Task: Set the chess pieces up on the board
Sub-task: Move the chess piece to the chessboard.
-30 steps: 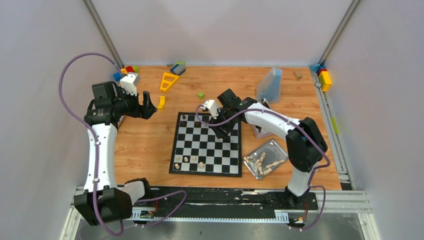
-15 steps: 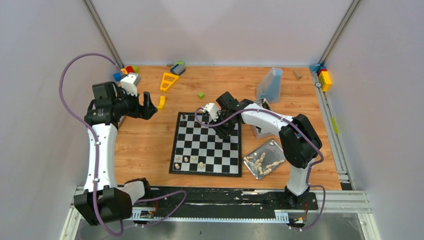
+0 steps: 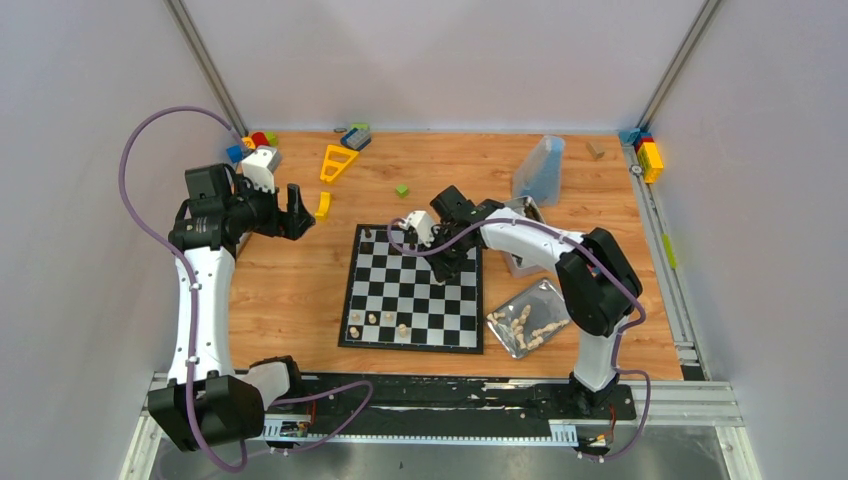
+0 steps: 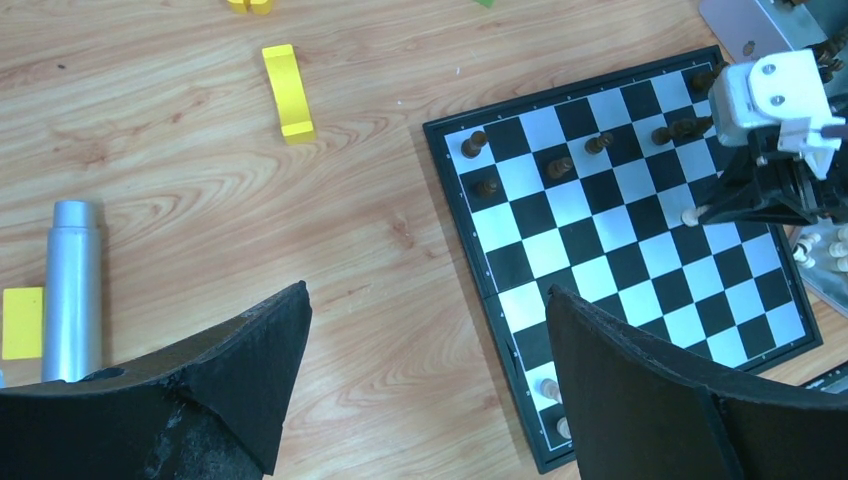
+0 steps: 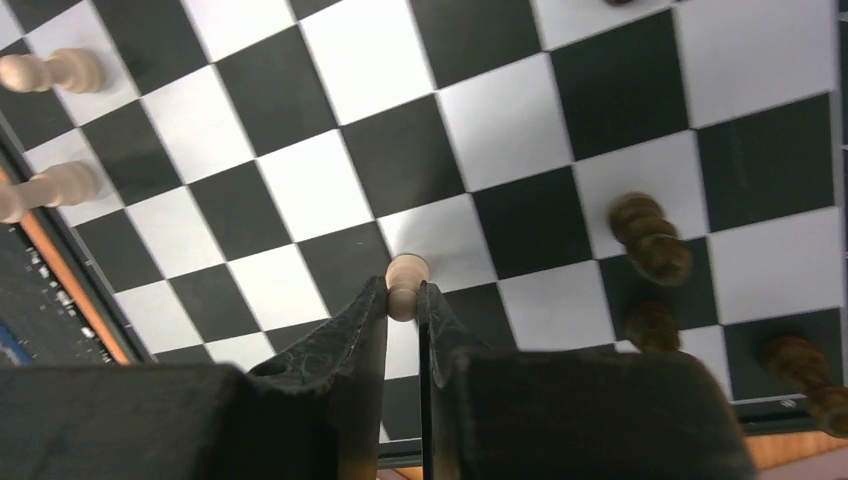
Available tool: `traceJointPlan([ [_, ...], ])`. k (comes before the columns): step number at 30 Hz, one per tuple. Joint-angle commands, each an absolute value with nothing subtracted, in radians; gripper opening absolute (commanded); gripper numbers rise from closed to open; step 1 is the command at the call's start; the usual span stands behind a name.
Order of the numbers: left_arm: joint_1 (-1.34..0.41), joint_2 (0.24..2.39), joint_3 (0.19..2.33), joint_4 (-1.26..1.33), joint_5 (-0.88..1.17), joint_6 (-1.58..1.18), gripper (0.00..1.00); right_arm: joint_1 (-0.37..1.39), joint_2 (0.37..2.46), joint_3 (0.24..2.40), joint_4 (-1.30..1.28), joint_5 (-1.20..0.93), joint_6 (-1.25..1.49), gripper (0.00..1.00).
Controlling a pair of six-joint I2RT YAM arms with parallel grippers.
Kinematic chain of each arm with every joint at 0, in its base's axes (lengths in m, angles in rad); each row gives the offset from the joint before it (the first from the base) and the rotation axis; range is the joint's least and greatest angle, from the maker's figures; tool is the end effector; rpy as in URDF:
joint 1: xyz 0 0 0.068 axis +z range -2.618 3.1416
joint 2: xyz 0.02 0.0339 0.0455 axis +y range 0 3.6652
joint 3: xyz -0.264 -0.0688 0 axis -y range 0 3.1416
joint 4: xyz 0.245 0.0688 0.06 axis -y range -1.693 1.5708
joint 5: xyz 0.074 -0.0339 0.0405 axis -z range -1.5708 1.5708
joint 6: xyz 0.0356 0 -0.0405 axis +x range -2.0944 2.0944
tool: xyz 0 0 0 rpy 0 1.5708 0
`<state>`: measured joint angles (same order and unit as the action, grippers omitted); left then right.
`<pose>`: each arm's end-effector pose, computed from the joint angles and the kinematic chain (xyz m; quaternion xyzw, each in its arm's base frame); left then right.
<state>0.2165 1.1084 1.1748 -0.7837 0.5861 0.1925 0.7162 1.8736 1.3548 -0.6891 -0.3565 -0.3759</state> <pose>0.2199 0.0282 0.3578 0.1091 0.8729 -0.1770 0.4414 0.2780 0.2584 0.1957 -0.5300 0.8106 0.2019 0.1455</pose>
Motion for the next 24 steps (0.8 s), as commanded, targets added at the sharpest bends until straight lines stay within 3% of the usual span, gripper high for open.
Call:
traceJointPlan([
  [1,0.224,1.107,1.180,-0.771,0.586,0.213,0.95,0.778,1.811,1.374,-0.717,-0.426,-0.409,0.05],
  [14,0.224,1.088,1.178,-0.773,0.571,0.214,0.95,0.960,1.888,1.448,-0.717,-0.406,-0.420,0.04],
  [24,0.224,1.074,1.177,-0.773,0.562,0.220,0.96,1.001,1.937,1.495,-0.716,-0.389,-0.421,0.04],
])
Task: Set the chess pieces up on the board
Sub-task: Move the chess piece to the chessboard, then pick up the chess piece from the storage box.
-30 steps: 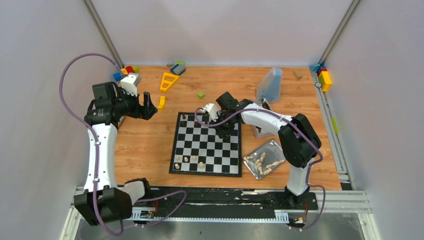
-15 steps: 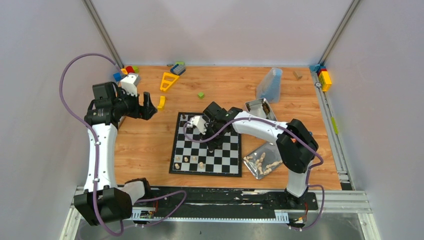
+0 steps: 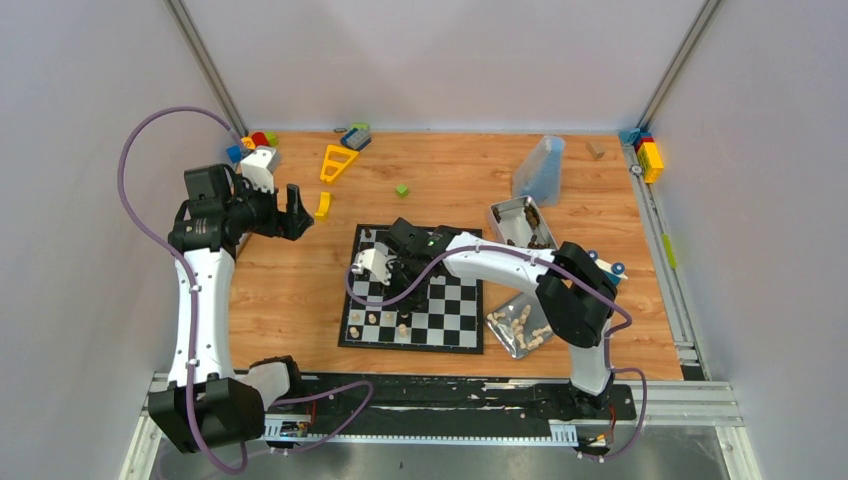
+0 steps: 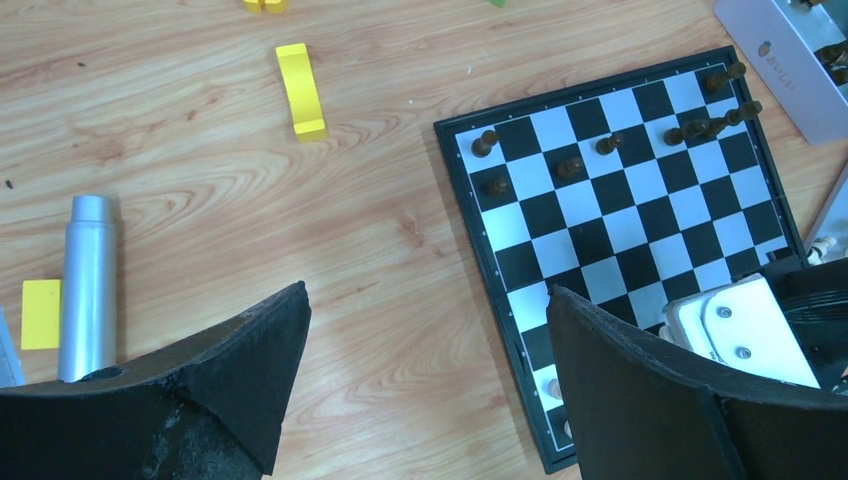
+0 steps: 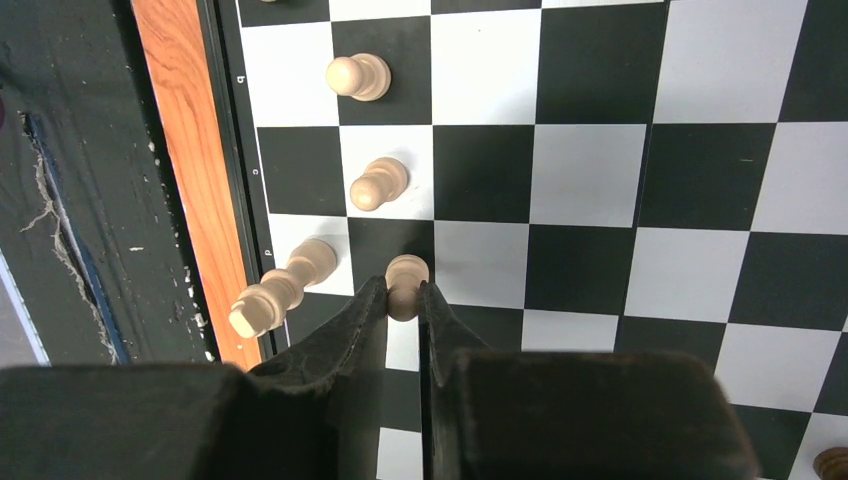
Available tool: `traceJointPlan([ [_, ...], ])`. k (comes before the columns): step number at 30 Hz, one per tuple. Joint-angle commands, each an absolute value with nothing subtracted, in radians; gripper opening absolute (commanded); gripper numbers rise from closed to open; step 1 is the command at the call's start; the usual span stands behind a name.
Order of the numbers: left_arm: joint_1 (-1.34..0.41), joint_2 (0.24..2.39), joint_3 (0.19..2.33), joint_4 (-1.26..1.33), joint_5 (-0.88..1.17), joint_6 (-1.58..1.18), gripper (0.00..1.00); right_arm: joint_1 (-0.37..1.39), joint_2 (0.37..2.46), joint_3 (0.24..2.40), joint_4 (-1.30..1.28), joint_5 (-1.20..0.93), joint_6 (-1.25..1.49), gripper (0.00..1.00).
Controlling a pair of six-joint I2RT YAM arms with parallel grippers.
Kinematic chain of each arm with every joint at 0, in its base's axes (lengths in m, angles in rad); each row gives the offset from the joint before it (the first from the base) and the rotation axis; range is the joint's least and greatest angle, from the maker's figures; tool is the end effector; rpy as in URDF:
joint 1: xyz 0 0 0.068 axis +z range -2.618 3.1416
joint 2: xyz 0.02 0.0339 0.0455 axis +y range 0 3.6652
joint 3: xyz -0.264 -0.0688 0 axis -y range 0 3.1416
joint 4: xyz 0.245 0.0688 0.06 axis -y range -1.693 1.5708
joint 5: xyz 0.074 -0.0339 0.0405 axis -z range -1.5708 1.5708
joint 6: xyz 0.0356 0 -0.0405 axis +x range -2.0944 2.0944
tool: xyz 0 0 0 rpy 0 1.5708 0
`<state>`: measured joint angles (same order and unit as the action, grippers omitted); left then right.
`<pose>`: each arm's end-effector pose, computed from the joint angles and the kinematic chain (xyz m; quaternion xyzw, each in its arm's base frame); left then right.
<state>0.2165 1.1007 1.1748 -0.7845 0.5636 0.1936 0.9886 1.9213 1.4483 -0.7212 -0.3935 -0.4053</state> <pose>0.2182 0.0285 0.3590 0.1060 0.8743 -0.1659 0.4437 0.2060 0.3378 0.2039 -0.6464 0.7152 0.2367 0.1206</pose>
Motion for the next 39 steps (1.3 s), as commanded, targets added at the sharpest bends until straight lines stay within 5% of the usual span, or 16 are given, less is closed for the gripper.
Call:
traceJointPlan([
  [1,0.224,1.073,1.177,-0.773,0.562,0.221,0.96,1.005,1.941,1.494,-0.716,-0.387,-0.422,0.05],
  [16,0.224,1.073,1.180,-0.774,0.559,0.225,0.96,1.033,1.955,1.470,-0.717,-0.371,-0.426,0.09],
  [27,0.225,1.080,1.185,-0.777,0.561,0.230,0.96,1.020,1.859,1.459,-0.712,-0.292,-0.433,0.51],
  [39,0.224,1.116,1.203,-0.793,0.627,0.263,0.96,0.847,1.566,1.260,-0.733,-0.288,-0.434,0.60],
])
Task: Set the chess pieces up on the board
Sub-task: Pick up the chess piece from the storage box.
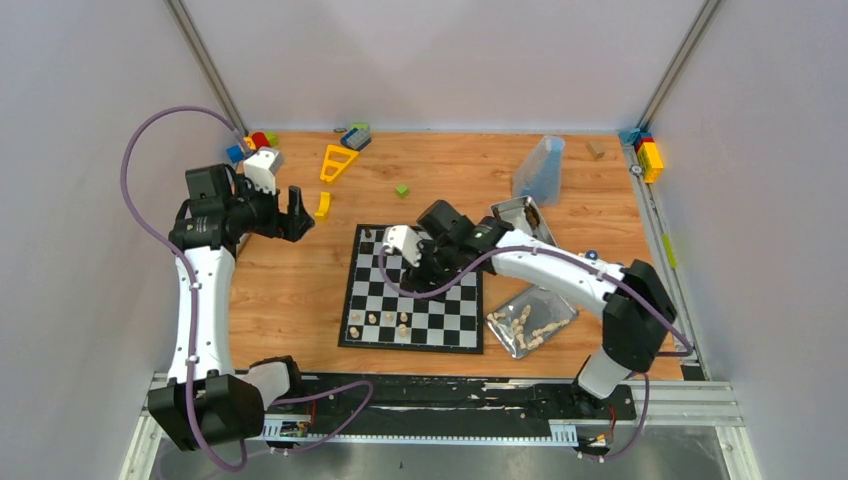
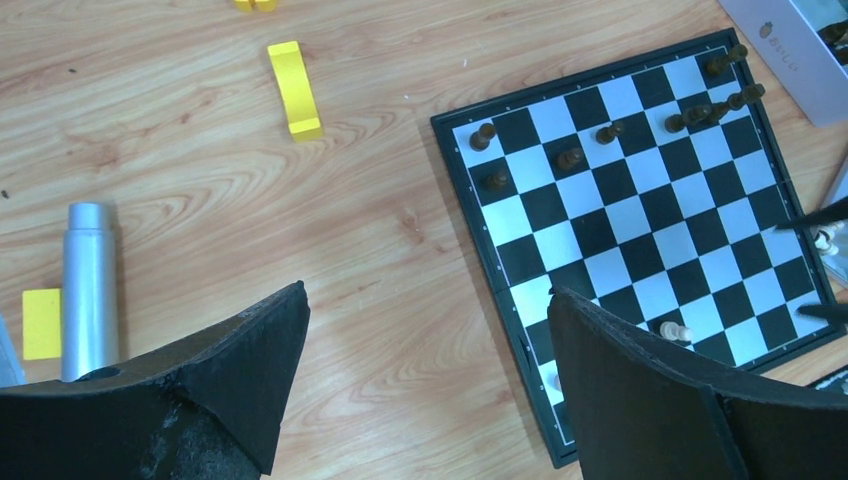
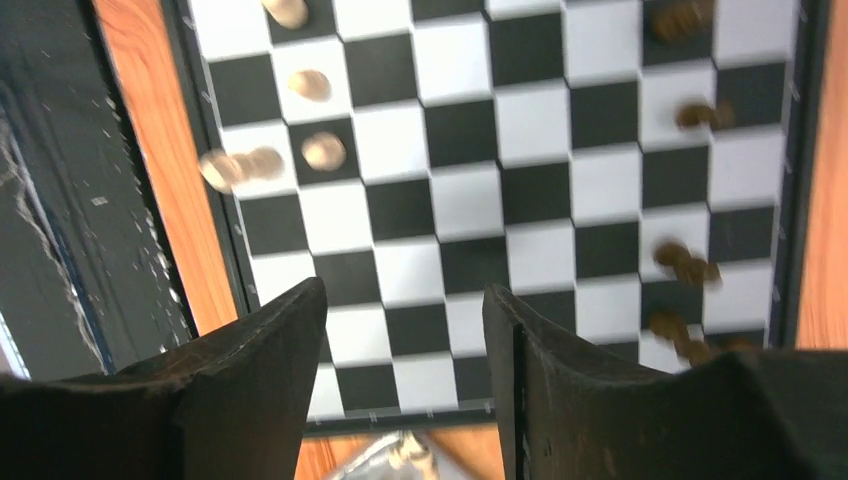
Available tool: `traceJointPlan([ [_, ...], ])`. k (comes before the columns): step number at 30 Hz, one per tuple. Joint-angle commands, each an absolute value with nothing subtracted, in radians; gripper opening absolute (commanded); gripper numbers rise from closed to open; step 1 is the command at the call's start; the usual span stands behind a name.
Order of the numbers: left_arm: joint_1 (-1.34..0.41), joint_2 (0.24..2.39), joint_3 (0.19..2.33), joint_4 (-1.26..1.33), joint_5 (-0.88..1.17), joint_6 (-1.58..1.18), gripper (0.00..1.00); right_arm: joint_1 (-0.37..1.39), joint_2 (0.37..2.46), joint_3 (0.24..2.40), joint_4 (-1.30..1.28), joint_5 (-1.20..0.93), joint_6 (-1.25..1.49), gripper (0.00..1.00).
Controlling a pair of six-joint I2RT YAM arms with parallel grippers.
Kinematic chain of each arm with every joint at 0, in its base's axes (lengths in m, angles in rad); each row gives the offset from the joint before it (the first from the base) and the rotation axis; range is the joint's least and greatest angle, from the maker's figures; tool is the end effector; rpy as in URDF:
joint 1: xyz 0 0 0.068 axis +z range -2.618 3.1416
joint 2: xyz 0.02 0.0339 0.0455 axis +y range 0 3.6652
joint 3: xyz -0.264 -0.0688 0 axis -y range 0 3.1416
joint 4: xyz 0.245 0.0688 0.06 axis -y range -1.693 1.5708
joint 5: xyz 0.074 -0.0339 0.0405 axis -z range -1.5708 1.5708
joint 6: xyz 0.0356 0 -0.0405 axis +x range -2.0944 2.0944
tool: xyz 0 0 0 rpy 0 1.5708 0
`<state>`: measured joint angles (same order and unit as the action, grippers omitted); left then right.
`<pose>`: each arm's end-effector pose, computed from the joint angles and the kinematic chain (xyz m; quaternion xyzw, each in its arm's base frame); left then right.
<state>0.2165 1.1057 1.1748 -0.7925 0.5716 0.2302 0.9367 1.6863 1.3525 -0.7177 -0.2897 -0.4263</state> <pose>0.2188 0.0284 0.3574 0.1219 0.8738 -0.1632 0.4416 0.2023 0.2922 0.2583 -0.6312 0.7194 0.1991 0.2106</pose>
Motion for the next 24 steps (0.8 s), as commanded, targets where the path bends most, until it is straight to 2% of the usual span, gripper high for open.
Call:
traceJointPlan([
  [1,0.224,1.119,1.202,-0.798,0.649,0.272,0.96,0.813,1.540,1.233,-0.737,-0.292,-0.431,0.60],
  [9,0.222,1.106,1.166,-0.804,0.695,0.296,0.97,0.527,1.336,1.016,-0.779,-0.259,-0.434,0.61],
  [15,0.222,1.091,1.151,-0.799,0.678,0.293,0.98,0.365,1.285,0.936,-0.809,-0.233,-0.429,0.59],
  [24,0.222,1.080,1.145,-0.795,0.681,0.287,0.99,0.343,1.287,0.871,-0.828,-0.246,-0.420,0.56],
])
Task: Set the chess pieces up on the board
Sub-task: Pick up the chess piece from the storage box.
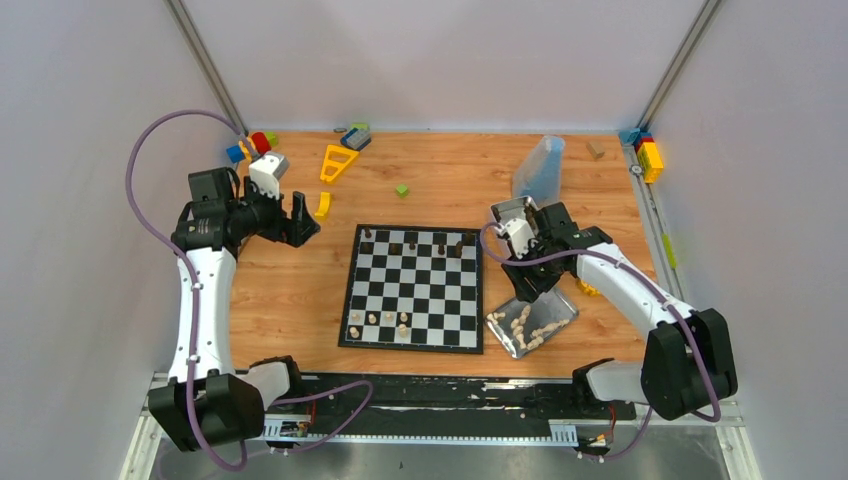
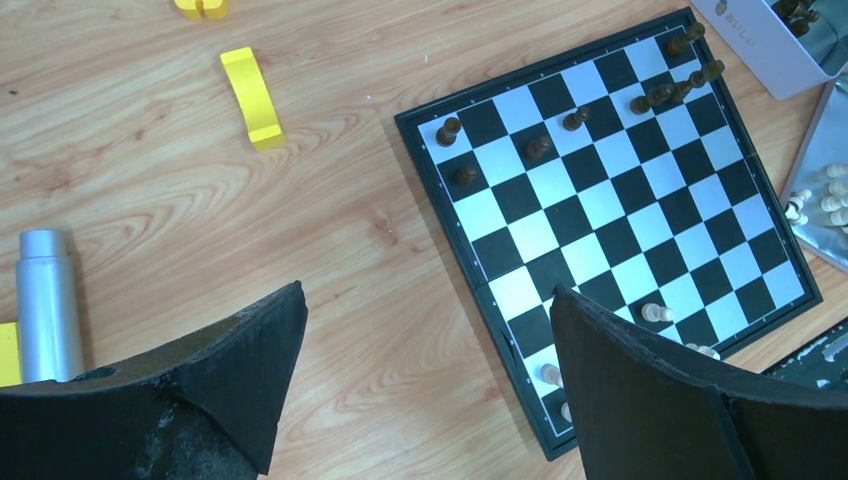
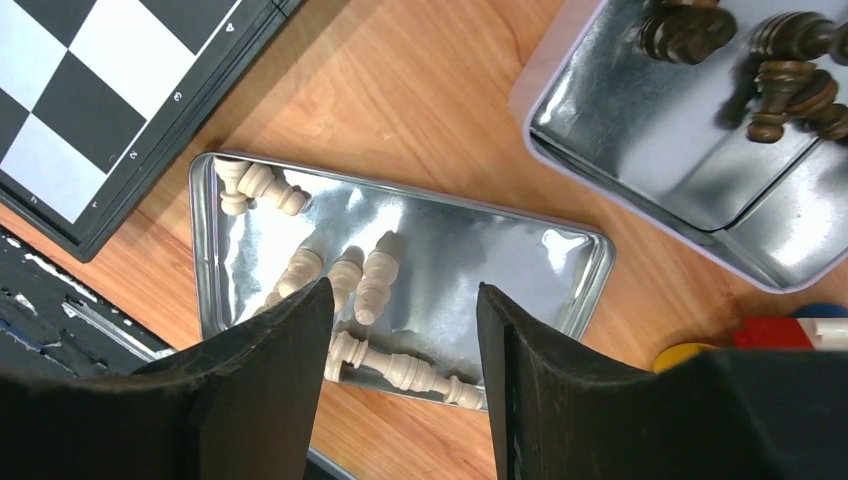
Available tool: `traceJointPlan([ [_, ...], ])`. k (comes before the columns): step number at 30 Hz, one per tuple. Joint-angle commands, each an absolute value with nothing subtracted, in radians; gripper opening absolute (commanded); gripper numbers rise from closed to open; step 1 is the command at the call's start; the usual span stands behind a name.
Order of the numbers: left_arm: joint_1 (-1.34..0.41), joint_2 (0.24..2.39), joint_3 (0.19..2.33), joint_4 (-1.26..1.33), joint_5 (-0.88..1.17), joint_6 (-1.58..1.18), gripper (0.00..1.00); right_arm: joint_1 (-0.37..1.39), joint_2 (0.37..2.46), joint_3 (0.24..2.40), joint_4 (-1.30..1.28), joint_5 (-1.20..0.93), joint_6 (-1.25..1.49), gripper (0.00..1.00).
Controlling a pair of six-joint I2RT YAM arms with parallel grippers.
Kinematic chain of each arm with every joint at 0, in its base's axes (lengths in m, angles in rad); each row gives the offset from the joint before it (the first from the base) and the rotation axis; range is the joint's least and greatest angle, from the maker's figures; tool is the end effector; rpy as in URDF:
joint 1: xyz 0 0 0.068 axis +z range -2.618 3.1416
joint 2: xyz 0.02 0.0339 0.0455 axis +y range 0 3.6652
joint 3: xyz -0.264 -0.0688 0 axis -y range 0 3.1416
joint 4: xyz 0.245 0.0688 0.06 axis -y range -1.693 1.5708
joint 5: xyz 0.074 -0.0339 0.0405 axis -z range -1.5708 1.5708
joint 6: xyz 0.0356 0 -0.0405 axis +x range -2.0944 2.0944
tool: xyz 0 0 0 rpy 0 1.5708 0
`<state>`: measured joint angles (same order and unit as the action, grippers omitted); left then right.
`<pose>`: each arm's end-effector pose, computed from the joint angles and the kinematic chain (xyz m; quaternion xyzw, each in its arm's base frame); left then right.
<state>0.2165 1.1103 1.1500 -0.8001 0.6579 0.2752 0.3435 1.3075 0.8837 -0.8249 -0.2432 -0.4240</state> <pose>0.2187 0.0258 0.3493 0.1528 0.8656 -0.1972 0.4341 0.2171 0.0868 0.2194 -0.3849 0.9012 0.1132 0.1639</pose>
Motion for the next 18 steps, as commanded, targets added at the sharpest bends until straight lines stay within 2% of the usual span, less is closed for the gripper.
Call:
traceJointPlan([
  [1,0.222,1.080,1.146,-0.794,0.680,0.287,0.99,0.343,1.288,0.869,-0.828,-0.244,-0.420,0.55],
  [7,0.222,1.083,1.142,-0.790,0.679,0.285,1.00,0.342,1.308,0.857,-0.838,-0.264,-0.446,0.53],
  [13,0.223,1.090,1.142,-0.788,0.677,0.284,1.00,0.342,1.337,0.842,-0.841,-0.279,-0.464,0.42],
  [18,0.223,1.090,1.142,-0.788,0.677,0.285,1.00,0.342,1.347,0.835,-0.848,-0.282,-0.471,0.41],
])
